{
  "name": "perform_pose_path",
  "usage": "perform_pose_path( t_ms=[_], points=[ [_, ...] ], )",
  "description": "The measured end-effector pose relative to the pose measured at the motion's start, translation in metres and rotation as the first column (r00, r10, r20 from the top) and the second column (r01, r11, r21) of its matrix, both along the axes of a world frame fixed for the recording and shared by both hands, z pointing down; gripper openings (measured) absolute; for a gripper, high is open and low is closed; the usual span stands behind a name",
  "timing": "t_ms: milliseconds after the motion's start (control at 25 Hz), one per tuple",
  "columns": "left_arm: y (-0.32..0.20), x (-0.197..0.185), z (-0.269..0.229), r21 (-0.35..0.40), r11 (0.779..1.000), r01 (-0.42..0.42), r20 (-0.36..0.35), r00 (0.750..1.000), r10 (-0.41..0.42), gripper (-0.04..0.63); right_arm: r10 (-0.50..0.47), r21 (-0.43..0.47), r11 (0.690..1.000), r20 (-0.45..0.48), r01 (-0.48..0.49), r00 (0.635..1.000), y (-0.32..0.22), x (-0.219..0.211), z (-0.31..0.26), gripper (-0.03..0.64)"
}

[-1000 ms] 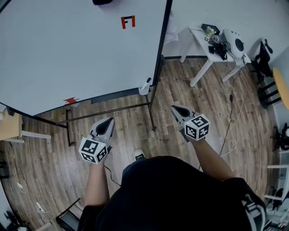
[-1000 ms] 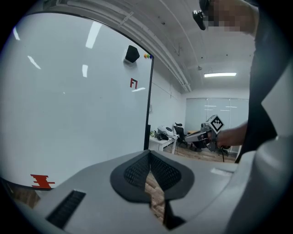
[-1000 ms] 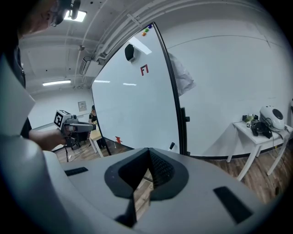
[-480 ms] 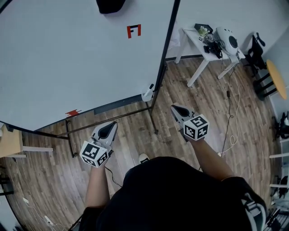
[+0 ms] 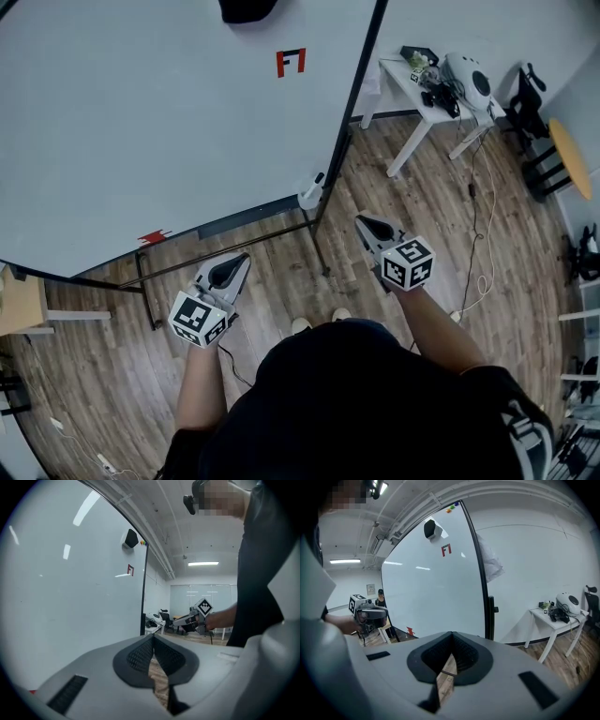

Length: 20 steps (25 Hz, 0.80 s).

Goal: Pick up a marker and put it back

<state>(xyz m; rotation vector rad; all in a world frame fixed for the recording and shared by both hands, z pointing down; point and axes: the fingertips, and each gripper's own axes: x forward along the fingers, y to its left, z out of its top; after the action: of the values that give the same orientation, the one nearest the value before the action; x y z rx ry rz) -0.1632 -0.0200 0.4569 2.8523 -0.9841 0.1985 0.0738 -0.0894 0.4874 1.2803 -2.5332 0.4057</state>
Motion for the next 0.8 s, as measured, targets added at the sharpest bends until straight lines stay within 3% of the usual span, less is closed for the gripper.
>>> perform_pose_path(
  t_ms=[800],
  points=[
    [0.003, -0.003, -0.002, -0.006, 1.000, 0.013, 0.035, 0.999, -0.013, 0.011, -0.014, -0.024, 1.000, 0.011, 0.015, 1.000, -0.012, -0.007, 0.008, -0.005]
  ],
)
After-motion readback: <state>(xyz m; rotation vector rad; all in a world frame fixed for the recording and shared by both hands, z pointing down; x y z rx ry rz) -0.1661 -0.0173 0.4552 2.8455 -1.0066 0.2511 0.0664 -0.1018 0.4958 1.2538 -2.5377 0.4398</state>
